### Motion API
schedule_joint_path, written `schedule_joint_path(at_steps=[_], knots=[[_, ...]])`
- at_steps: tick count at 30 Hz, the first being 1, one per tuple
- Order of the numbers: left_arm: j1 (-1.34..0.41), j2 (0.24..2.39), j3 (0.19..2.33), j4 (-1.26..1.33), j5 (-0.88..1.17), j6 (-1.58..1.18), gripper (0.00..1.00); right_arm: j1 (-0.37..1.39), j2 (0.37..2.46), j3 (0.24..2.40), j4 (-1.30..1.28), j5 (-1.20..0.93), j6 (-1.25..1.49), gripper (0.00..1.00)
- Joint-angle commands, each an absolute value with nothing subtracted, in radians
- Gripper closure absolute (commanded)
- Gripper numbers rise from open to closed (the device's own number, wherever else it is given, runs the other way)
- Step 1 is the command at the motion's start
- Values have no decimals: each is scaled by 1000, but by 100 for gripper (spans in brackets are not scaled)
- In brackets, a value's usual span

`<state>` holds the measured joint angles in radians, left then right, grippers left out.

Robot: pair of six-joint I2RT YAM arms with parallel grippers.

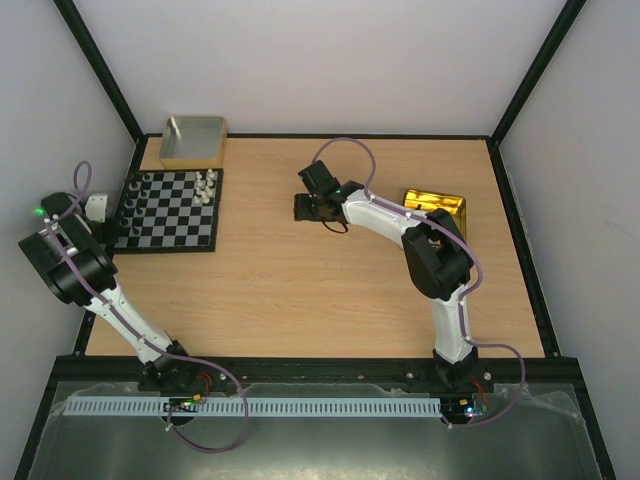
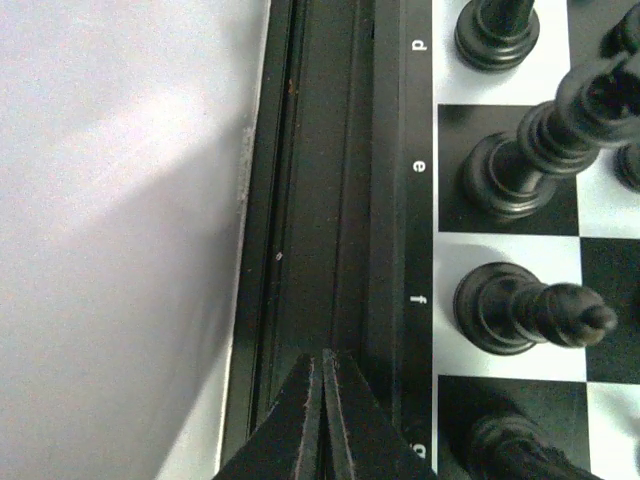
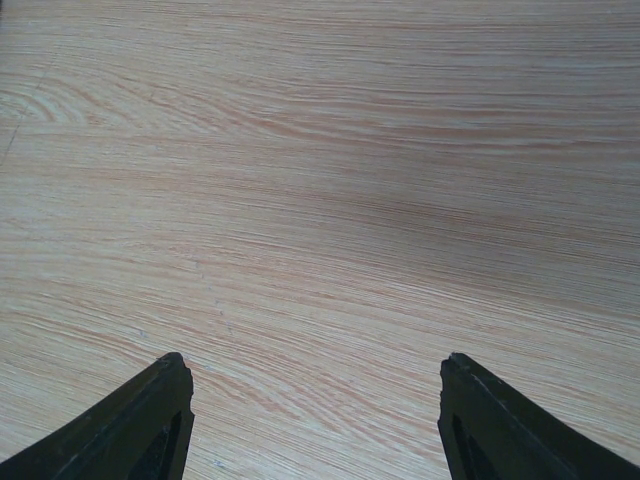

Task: Set up the chess pieces on the board
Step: Move the chessboard to the center of the board.

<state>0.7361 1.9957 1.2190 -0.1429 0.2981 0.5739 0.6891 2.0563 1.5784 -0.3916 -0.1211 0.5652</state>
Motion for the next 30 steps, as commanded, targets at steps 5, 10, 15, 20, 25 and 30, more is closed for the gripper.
schedule_joint_path(at_steps=[5, 10, 15, 20, 25, 30], knots=[[759, 2063, 1269, -231, 411, 573, 97, 686, 2086, 1609, -410, -110, 555, 35], [759, 2122, 1306, -274, 432, 577, 98, 687, 2099, 1631, -415, -121, 555, 35], [759, 2125, 1300, -273, 439, 578, 98, 687, 2114, 1657, -427, -121, 550, 35], [746, 2110, 1294, -272, 439, 579, 97, 687, 2139, 1684, -427, -131, 550, 35], [728, 2076, 1273, -247, 429, 568, 98, 687, 2163, 1712, -423, -153, 559, 36], [715, 2046, 1258, -243, 420, 566, 97, 687, 2168, 1712, -422, -153, 557, 36]])
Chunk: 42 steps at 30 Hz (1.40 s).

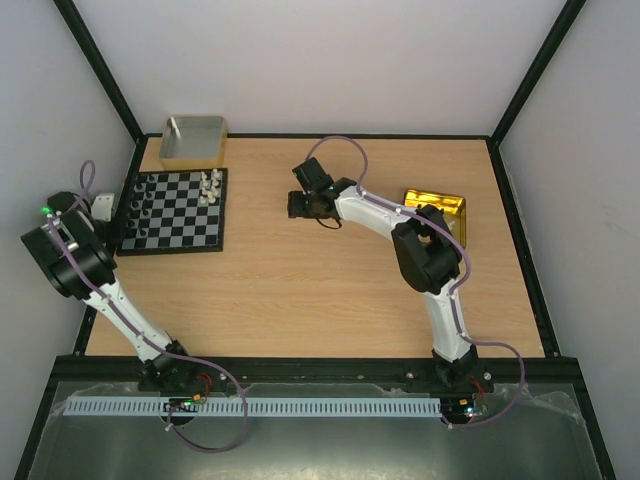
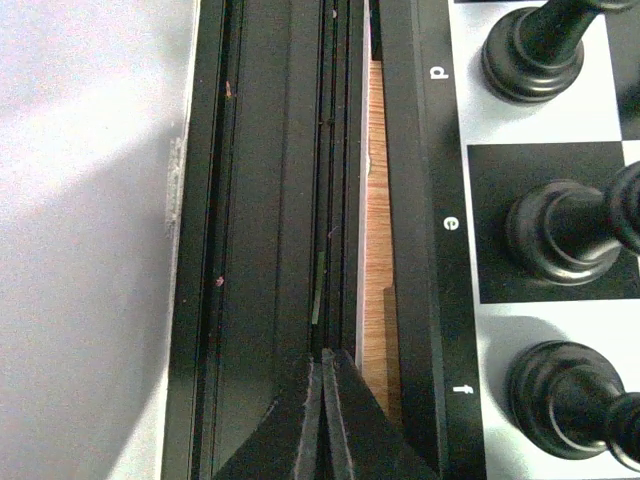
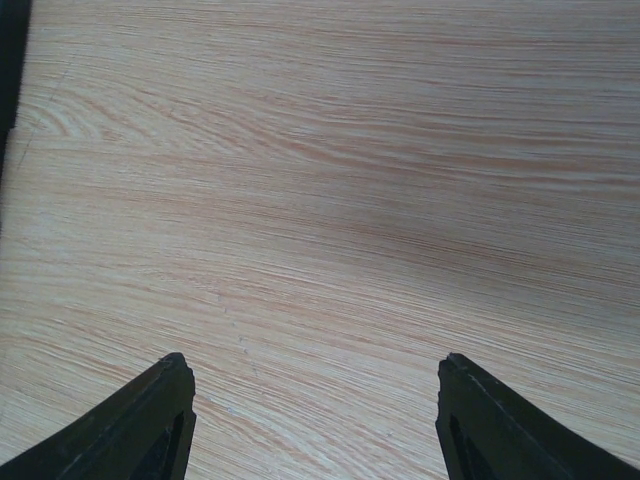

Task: Set up the chess pieces on the board
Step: Move the chessboard to the center of the board.

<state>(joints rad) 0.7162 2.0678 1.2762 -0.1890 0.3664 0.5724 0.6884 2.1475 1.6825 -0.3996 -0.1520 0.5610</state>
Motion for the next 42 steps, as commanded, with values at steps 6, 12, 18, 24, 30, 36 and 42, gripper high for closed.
schedule_joint_path(at_steps=[6, 12, 18, 24, 30, 36, 42], knots=[[709, 1992, 1220, -222, 414, 565, 98, 688, 2164, 1702, -420, -153, 555, 36], [709, 1947, 1197, -212, 409, 566, 98, 687, 2158, 1692, -414, -155, 558, 36], [706, 1951, 1202, -224, 409, 568, 98, 687, 2156, 1685, -411, -158, 559, 36], [697, 1977, 1201, -223, 410, 564, 97, 686, 2152, 1680, -410, -156, 560, 36], [677, 2000, 1200, -217, 410, 550, 97, 691, 2175, 1699, -390, -185, 576, 38], [652, 2000, 1201, -217, 412, 536, 98, 698, 2220, 1762, -392, -200, 581, 41], [624, 2003, 1206, -216, 405, 522, 98, 699, 2280, 1845, -398, -210, 583, 50]])
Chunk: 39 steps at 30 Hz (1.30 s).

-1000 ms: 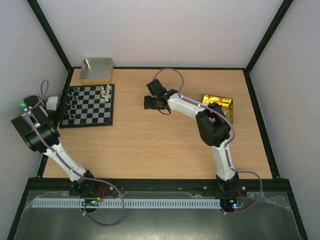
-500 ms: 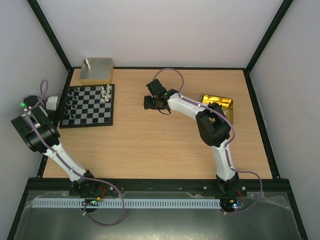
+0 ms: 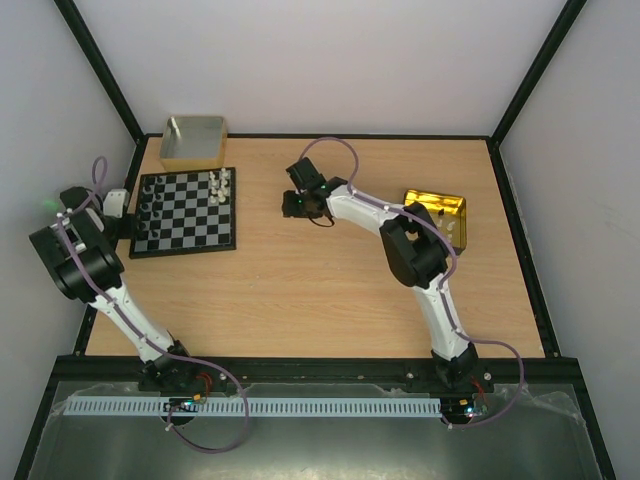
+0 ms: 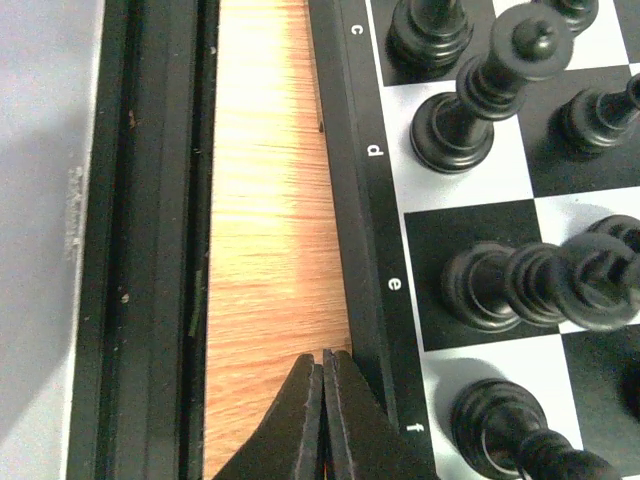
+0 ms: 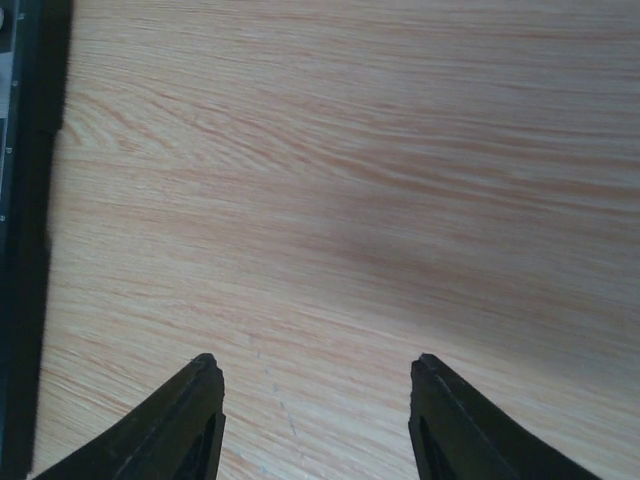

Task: Set up the chess pieces on the board
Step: Move the chessboard to the center of the board.

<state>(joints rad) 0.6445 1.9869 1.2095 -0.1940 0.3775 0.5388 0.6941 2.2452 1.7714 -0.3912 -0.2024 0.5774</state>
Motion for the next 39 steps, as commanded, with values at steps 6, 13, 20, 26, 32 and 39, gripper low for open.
schedule_joint_path(at_steps=[6, 13, 20, 26, 32, 39], knots=[[600, 2015, 1220, -209, 390, 503, 97, 699, 2371, 1962, -396, -238, 600, 65], [595, 2052, 1275, -207, 367, 478, 98, 699, 2501, 2133, -427, -261, 622, 80], [594, 2127, 1353, -195, 346, 444, 98, 699, 2501, 2102, -410, -263, 617, 83], [582, 2215, 1474, -248, 371, 408, 97, 694, 2505, 2101, -406, -260, 617, 90], [560, 2277, 1575, -315, 438, 383, 98, 692, 2522, 2113, -391, -274, 629, 97], [517, 2295, 1593, -308, 422, 364, 98, 691, 2533, 2122, -383, -288, 629, 98]])
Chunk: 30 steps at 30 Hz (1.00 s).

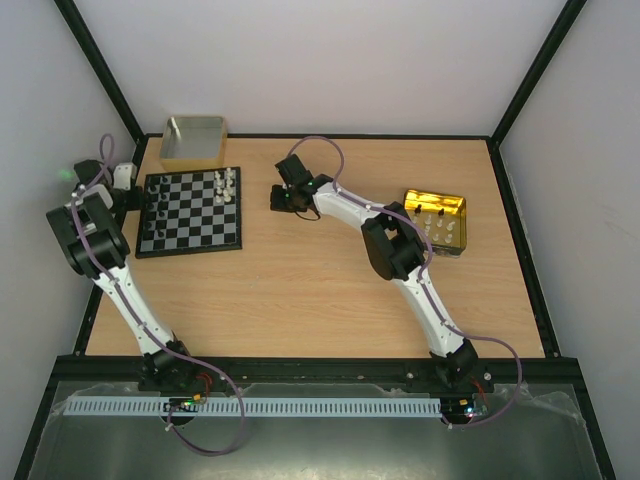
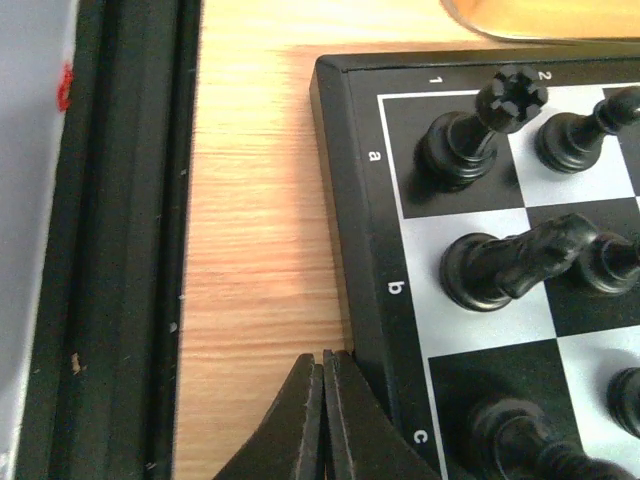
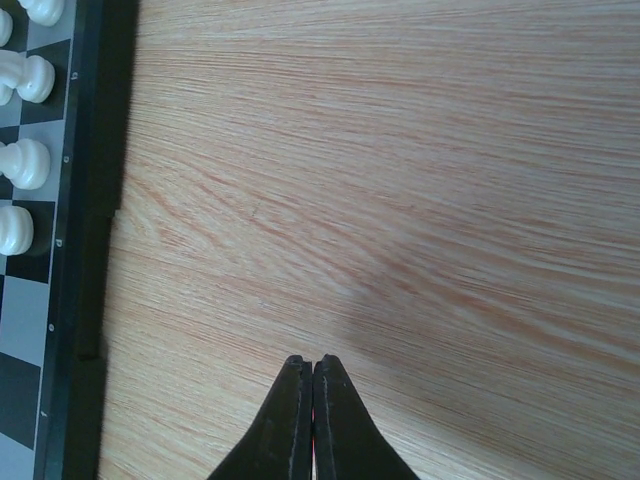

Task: Set up the chess pieces on the board
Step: Move the chessboard to the center of the board.

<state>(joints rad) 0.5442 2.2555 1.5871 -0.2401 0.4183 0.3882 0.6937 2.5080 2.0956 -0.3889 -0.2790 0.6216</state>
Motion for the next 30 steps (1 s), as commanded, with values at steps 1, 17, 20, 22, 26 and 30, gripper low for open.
schedule_joint_path(at_steps=[1, 17, 20, 22, 26, 30], knots=[[512, 2300, 1596, -306, 419, 358, 98, 691, 2534, 2122, -383, -289, 630, 98], [480, 2263, 1470, -313, 486, 361, 97, 692, 2538, 2120, -357, -323, 656, 98], [465, 2258, 1454, -307, 484, 361, 97, 691, 2539, 2120, -347, -329, 664, 98], [458, 2256, 1453, -308, 488, 357, 97, 692, 2542, 2120, -342, -331, 667, 98], [440, 2245, 1453, -322, 507, 354, 98, 691, 2541, 2119, -335, -334, 672, 98], [420, 2224, 1438, -343, 523, 367, 98, 691, 2541, 2111, -333, -336, 671, 98]])
